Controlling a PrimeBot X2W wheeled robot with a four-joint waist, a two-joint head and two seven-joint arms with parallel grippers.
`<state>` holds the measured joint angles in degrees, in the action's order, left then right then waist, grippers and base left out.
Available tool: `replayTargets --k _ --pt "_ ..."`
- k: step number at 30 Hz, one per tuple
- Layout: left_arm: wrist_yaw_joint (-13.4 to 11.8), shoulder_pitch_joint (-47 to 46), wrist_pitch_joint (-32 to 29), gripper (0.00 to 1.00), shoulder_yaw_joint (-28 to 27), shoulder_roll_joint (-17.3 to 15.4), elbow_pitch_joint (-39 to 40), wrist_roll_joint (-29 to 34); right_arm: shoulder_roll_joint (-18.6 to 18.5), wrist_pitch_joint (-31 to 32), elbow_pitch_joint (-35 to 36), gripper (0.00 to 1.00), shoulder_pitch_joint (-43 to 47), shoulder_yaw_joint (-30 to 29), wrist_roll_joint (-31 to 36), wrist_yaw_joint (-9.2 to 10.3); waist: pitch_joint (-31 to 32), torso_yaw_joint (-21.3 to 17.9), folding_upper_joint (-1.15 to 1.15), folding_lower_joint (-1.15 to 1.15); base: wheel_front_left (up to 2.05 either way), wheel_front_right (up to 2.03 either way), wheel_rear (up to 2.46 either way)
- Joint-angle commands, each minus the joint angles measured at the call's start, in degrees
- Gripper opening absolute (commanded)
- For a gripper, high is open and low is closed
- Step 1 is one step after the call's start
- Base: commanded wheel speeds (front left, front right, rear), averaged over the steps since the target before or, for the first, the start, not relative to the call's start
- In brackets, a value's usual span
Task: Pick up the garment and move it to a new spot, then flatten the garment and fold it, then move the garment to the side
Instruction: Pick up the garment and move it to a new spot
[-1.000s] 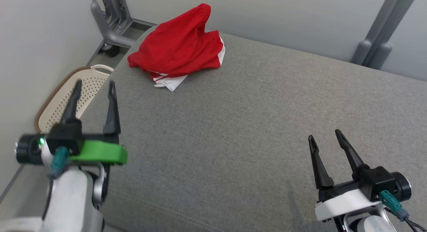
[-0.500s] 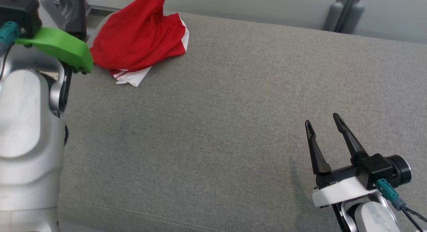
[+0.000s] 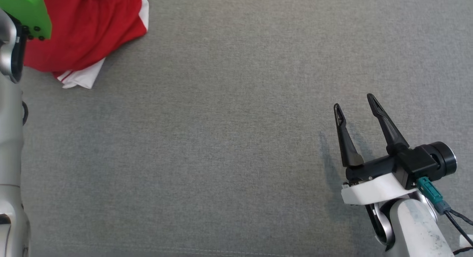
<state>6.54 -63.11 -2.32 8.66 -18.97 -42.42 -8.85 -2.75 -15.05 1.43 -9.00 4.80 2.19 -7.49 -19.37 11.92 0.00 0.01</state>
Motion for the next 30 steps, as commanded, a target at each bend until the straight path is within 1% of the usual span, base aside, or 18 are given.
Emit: replayTargets --k 1,10,19,22,25,26,27,28,29,30 --pt "0.1 -1.0 -0.1 1.00 0.0 -0.4 -0.7 0.3 -0.2 -0.2 0.4 1.00 -0.9 0.1 0.4 0.00 -4.9 -4.6 0.00 -0.01 0.00 0.00 0.00" --pt "0.3 -4.2 -2.4 1.00 1.6 -3.8 -8.5 0.7 -0.2 -0.2 1.2 1.00 -3.1 0.8 -0.4 0.00 -9.7 -8.3 0.00 -0.01 0.00 0.00 0.00" --pt "-1.6 -4.8 -4.7 1.00 1.5 -6.3 -15.6 0.2 -0.2 -0.2 1.7 1.00 -3.8 0.7 -0.4 0.00 -12.1 -10.2 0.00 -0.01 0.00 0.00 0.00" --pt "-2.7 -4.9 -4.6 1.00 1.3 -7.0 -17.2 0.1 -0.2 -0.2 1.9 1.00 -4.3 0.8 -0.4 0.00 -12.8 -10.5 0.00 -0.01 0.00 0.00 0.00" --pt "-4.0 -4.8 -3.9 1.00 1.0 -7.1 -18.5 -0.3 -0.2 -0.2 2.0 1.00 -4.4 0.8 -0.5 0.00 -13.2 -10.9 0.00 -0.01 0.00 0.00 0.00" --pt "-4.2 -4.8 -3.5 0.89 1.0 -7.2 -18.8 -0.3 -0.2 -0.2 2.0 1.00 -4.3 0.9 -0.5 0.00 -13.2 -11.0 0.00 -0.01 0.00 0.00 0.00" --pt "-4.6 -4.8 -3.3 0.51 0.9 -7.4 -19.1 -0.3 -0.2 -0.2 2.1 1.00 -4.3 0.8 -0.5 0.00 -13.3 -11.1 0.00 -0.01 0.00 0.00 0.00" --pt "-4.9 -4.9 -2.8 0.33 0.8 -7.5 -19.4 -0.3 -0.2 -0.2 2.1 1.00 -4.3 0.7 -0.4 0.00 -13.3 -11.1 0.00 -0.01 0.00 0.00 0.00" --pt "-4.9 -4.9 -2.8 0.33 0.8 -7.5 -19.4 -0.3 -0.2 -0.2 2.1 1.00 -4.3 0.7 -0.4 0.00 -13.3 -11.1 0.00 -0.01 0.00 0.00 0.00" --pt "-5.1 -5.0 -2.4 0.00 0.9 -7.6 -19.7 -0.4 -0.2 -0.2 2.0 1.00 -4.3 0.7 -0.4 0.00 -13.3 -11.2 0.00 -0.01 0.00 0.00 0.00"
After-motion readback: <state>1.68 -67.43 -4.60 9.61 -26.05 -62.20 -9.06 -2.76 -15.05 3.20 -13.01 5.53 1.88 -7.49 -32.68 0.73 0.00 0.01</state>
